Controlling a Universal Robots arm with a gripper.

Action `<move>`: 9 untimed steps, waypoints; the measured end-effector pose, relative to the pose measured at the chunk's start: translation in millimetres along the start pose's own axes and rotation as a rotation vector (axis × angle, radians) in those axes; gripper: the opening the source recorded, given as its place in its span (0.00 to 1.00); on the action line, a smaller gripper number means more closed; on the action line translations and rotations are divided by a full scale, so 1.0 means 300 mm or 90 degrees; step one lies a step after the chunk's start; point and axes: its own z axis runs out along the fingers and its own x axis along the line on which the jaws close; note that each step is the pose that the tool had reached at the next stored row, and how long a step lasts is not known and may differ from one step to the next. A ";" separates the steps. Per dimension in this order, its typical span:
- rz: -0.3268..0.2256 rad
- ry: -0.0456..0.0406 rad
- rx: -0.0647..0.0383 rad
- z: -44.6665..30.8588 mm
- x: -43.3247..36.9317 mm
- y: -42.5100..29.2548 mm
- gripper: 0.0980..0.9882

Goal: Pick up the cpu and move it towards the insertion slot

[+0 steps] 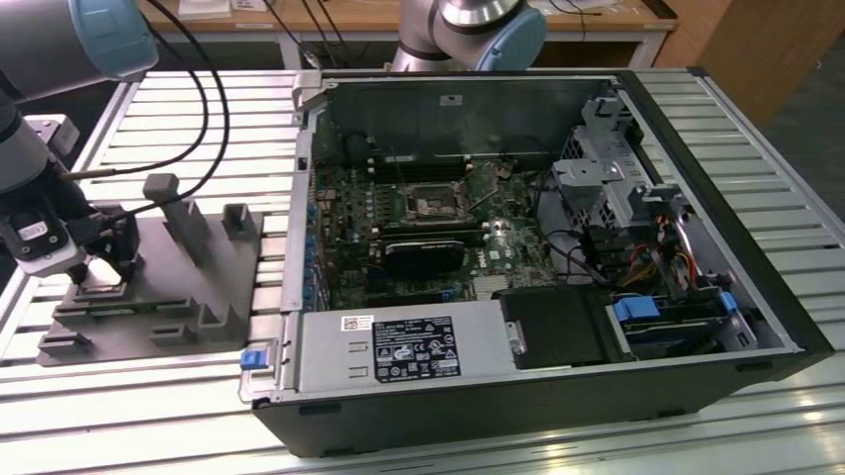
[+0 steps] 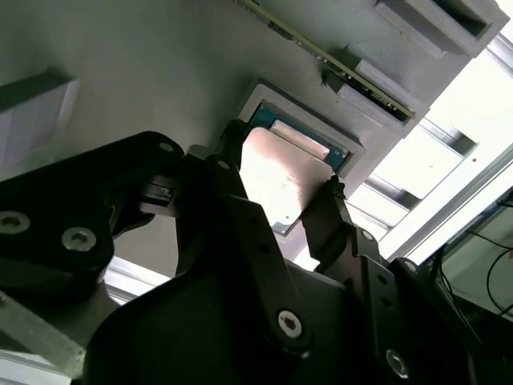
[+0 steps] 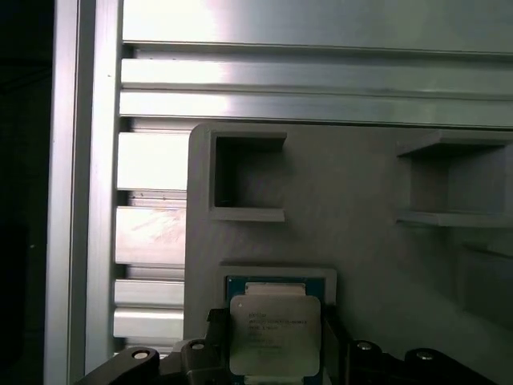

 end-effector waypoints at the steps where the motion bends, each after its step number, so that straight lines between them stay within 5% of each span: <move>1: 0.000 0.0000 0.000 -0.004 0.000 0.000 0.50; 9: 0.000 0.0000 0.000 -0.038 0.000 0.000 0.50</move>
